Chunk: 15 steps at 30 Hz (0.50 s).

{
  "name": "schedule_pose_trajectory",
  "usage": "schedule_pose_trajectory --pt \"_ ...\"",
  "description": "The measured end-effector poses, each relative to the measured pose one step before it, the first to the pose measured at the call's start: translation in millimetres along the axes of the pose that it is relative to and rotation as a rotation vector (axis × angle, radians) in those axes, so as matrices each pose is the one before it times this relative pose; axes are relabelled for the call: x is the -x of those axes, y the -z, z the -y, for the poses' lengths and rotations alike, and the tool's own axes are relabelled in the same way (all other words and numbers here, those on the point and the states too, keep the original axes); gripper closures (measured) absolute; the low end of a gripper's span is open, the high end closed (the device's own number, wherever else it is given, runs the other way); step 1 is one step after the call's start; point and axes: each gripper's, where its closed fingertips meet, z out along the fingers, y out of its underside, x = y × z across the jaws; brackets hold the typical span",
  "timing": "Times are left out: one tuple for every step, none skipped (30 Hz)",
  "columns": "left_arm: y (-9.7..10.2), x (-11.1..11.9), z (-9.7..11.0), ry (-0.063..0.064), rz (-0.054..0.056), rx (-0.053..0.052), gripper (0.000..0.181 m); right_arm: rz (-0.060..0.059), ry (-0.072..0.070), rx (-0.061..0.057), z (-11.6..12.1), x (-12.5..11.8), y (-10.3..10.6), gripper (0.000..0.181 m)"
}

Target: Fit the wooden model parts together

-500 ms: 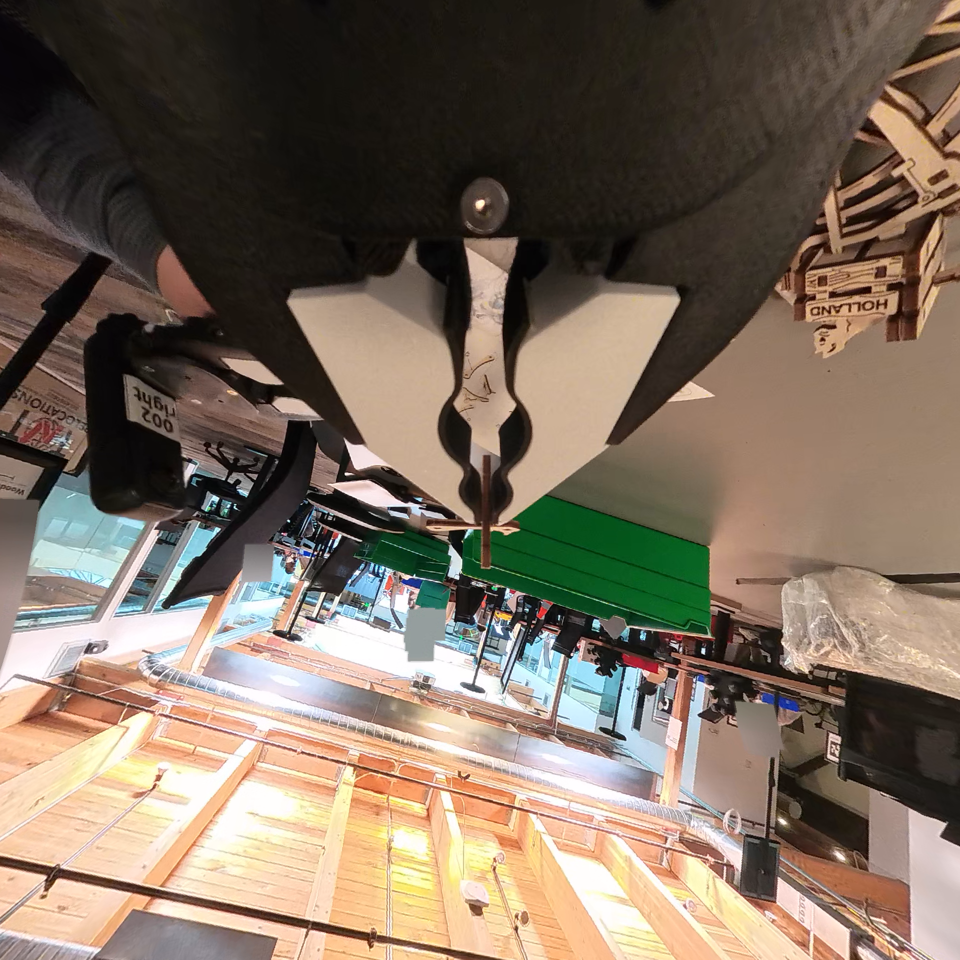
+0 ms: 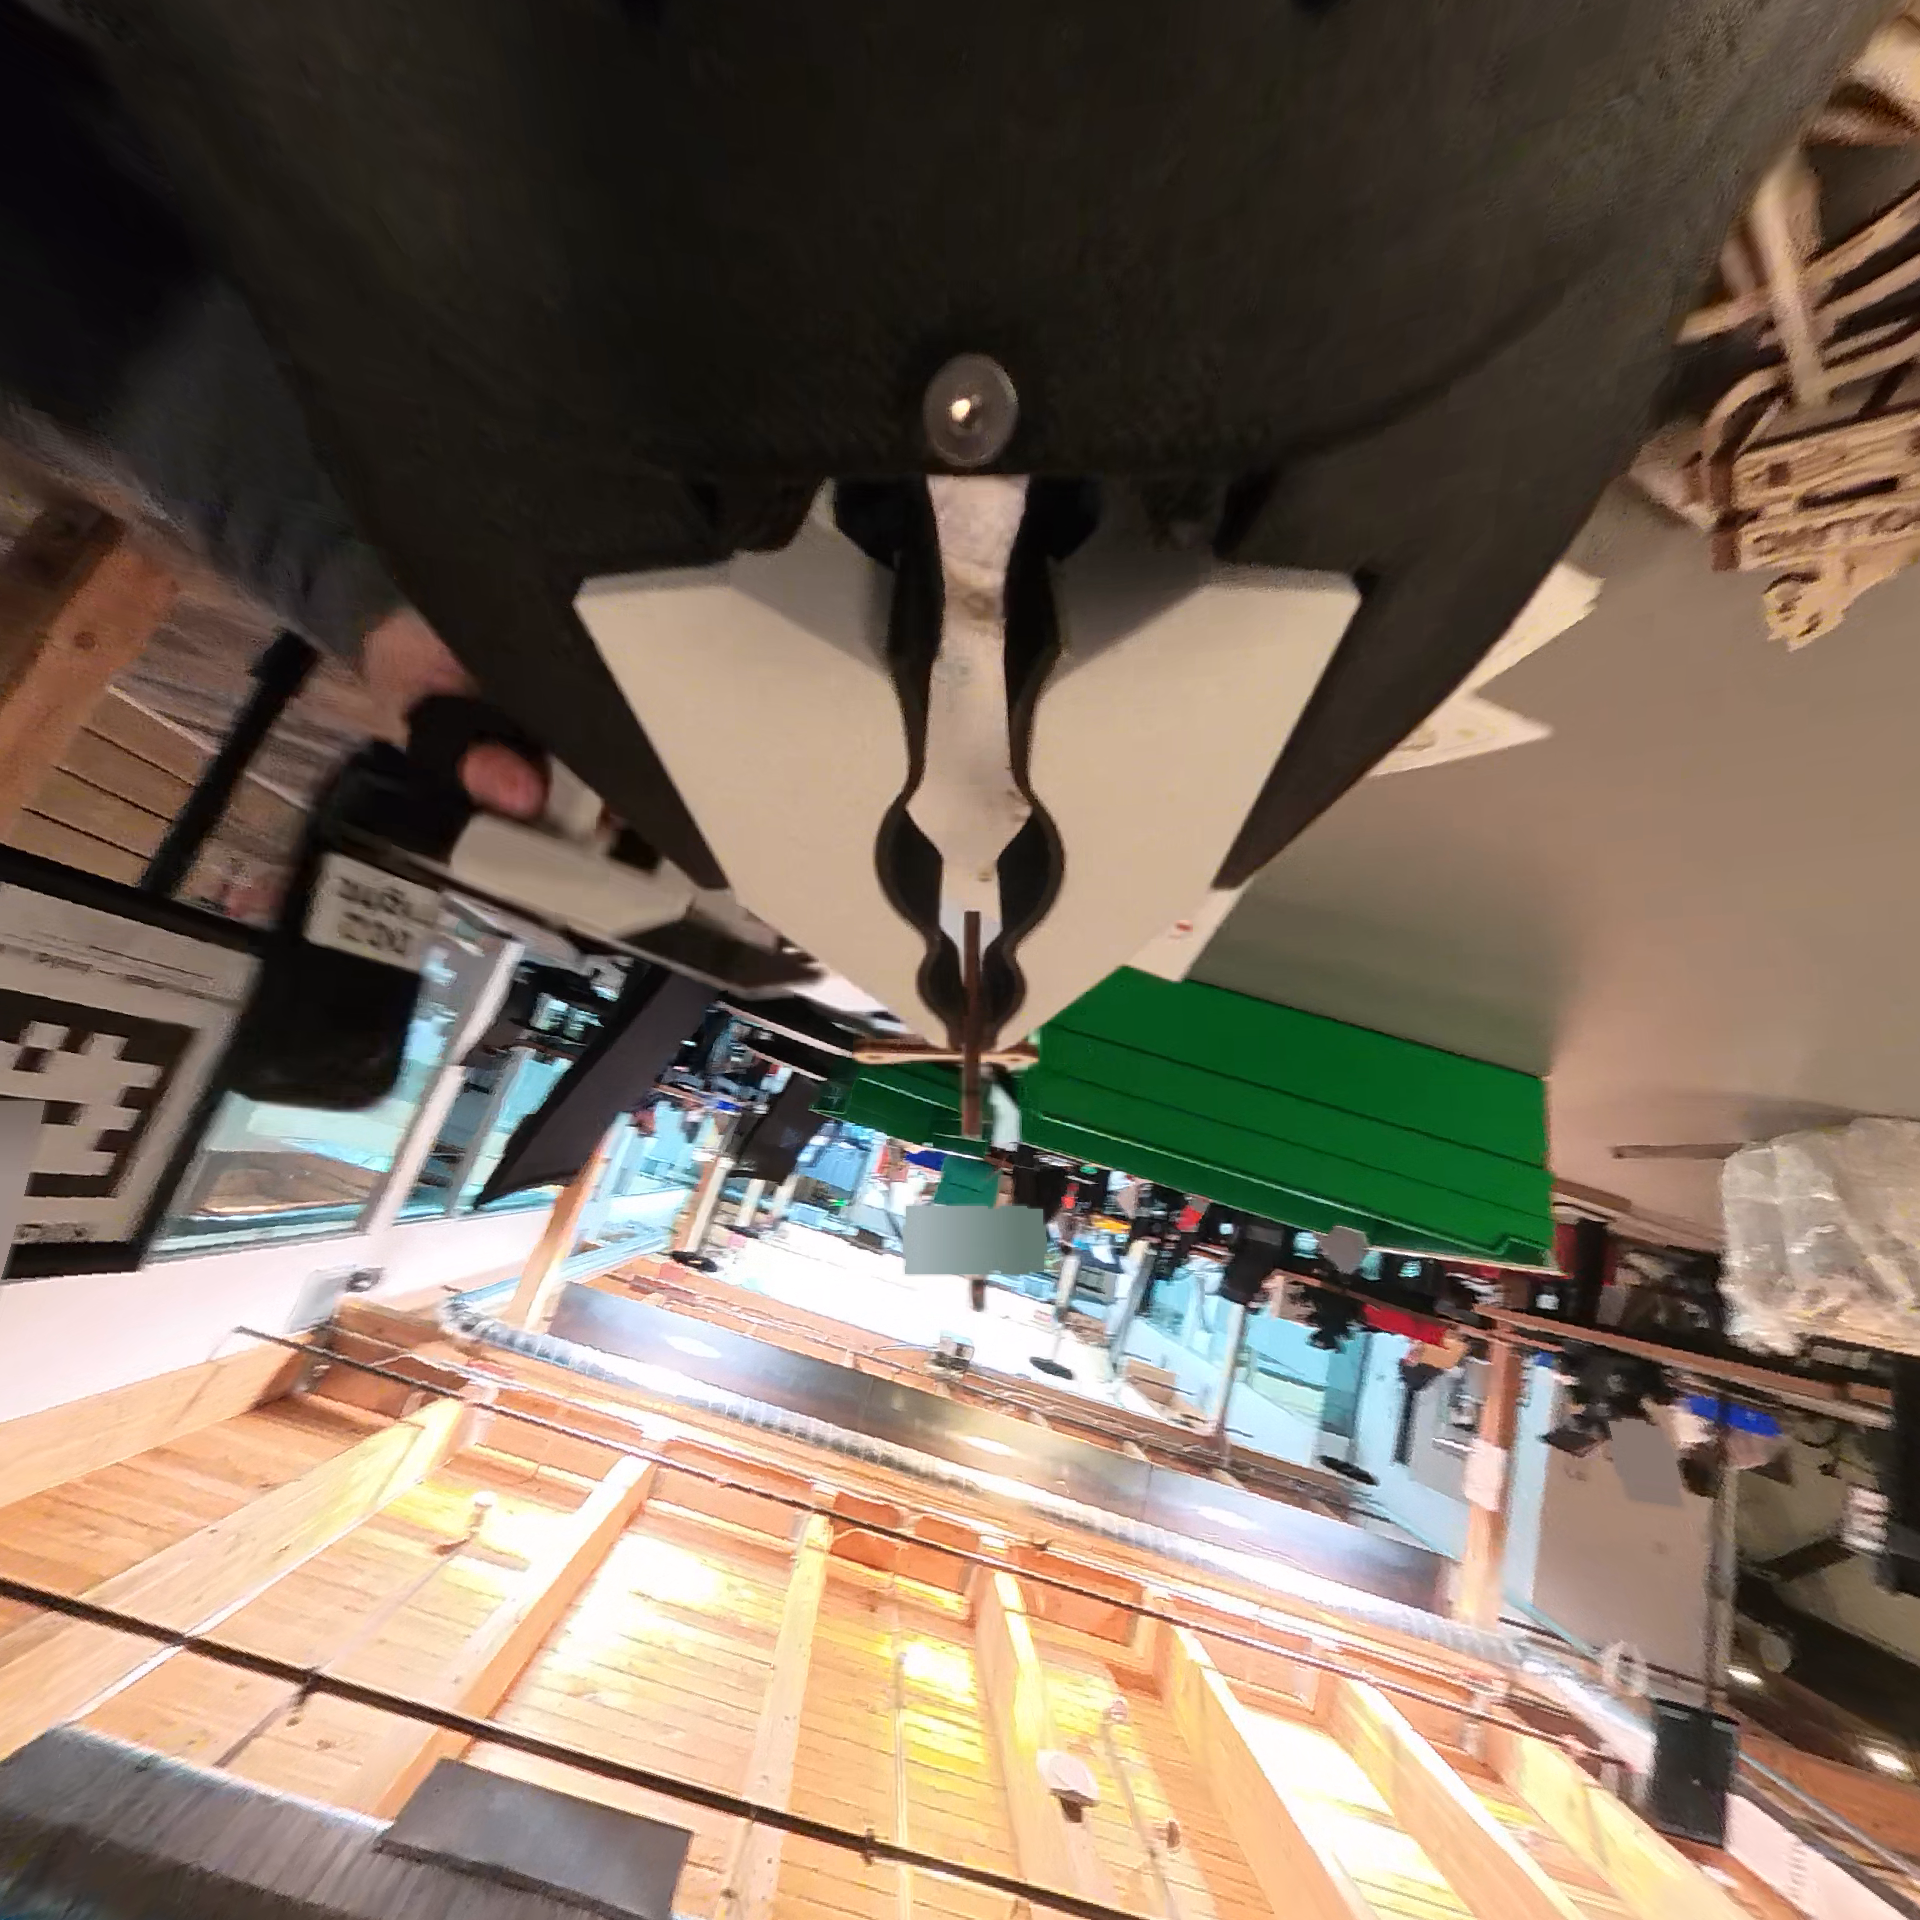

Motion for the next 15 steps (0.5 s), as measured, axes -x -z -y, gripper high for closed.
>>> schedule_pose_trajectory --pt "-1.28 -8.85 -0.74 0.0141 -0.0651 0.0063 0.181 0.0762 -0.0349 -0.0508 14.23 6.52 -1.38 0.126" --pt "-1.43 -8.06 -0.87 0.0254 -0.0602 0.0114 0.18 0.0667 -0.0323 -0.0296 11.04 4.92 -2.53 0.123" --pt "-1.38 -6.04 -0.93 0.0124 -0.0454 0.0077 0.181 0.0569 -0.0221 -0.017 8.17 3.56 -3.08 0.121" --pt "-1.08 -4.74 -1.18 0.0147 -0.0368 0.0076 0.181 0.0523 -0.0181 -0.0125 5.86 3.32 -3.09 0.119" --pt "-0.95 -3.82 -1.03 0.0155 -0.0318 0.0056 0.181 0.0472 -0.022 -0.0062 3.33 2.82 -3.08 0.118" --pt "-1.04 -5.23 -1.27 0.0222 -0.0442 0.0077 0.181 0.0475 -0.0242 -0.0061 1.51 3.39 -3.14 0.116" --pt "-0.84 -3.41 -0.94 0.0255 -0.0324 0.0072 0.181 0.0456 -0.0238 -0.0046 -0.07 3.52 -2.91 0.115" --pt "-0.44 -3.19 -0.62 0.0177 -0.0318 0.0019 0.181 0.0342 -0.0242 0.0057 -2.81 1.97 -2.73 0.114" --pt "-0.16 -2.29 -0.17 0.0198 -0.0247 0.0001 0.181 0.0294 -0.021 0.0148 -4.75 1.81 -2.32 0.113" --pt "-0.07 -0.63 -0.47 0.0114 -0.0121 0.0013 0.181 0.0261 -0.0178 0.0109 -4.34 1.96 -1.7 0.113" --pt "-0.19 -1.05 -0.95 0.0056 -0.0118 0.006 0.181 0.0137 -0.019 0.0061 -3.37 0.67 -1.27 0.114" --pt "-0.54 -1.26 -1.28 0.0016 -0.0102 0.0089 0.181 0.0036 -0.0173 0.0052 -2.53 -0.51 -0.94 0.115" --pt "-0.76 -1.49 -1.7 -0.0036 -0.0083 0.0111 0.18 0.0022 -0.0085 0.0012 -1.29 -0.16 -0.59 0.118" --pt "-0.85 -1.36 -1.77 -0.0099 -0.0048 0.011 0.18 -0.003 -0.0017 0.0 -0.39 -0.65 -0.15 0.122" --pt "-0.88 -1.51 -1.29 -0.0113 -0.0046 0.0077 0.18 -0.0031 0.0 0.009 -1.26 -0.81 -0.06 0.125"
